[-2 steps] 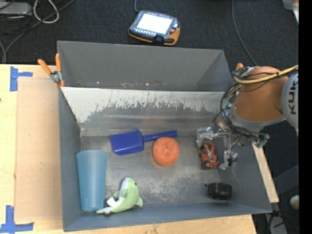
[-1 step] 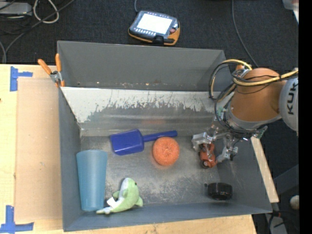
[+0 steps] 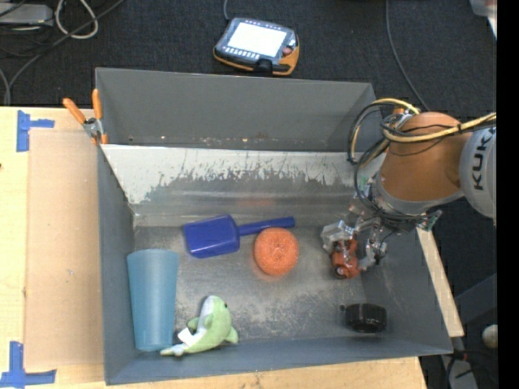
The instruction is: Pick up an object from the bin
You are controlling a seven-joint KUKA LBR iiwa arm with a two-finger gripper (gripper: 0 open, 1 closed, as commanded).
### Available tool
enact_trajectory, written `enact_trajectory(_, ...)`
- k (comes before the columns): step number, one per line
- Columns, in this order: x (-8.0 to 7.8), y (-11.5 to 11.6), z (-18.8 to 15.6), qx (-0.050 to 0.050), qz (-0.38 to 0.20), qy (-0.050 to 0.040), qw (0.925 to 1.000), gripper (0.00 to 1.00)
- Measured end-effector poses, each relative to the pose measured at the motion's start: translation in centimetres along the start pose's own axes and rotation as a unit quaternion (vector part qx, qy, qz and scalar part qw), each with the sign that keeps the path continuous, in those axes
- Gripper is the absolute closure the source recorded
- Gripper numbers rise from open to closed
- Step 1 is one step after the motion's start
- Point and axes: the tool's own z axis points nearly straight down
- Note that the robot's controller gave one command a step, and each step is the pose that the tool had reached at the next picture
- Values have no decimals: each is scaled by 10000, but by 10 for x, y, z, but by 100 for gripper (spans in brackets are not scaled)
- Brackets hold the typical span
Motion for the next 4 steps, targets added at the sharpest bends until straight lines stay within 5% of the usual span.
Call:
enact_trajectory(1, 0, 0, 0, 0, 4, -1, 10000, 100)
enact_trajectory(4, -2, 4, -74, -49, 19, 11, 10000, 100)
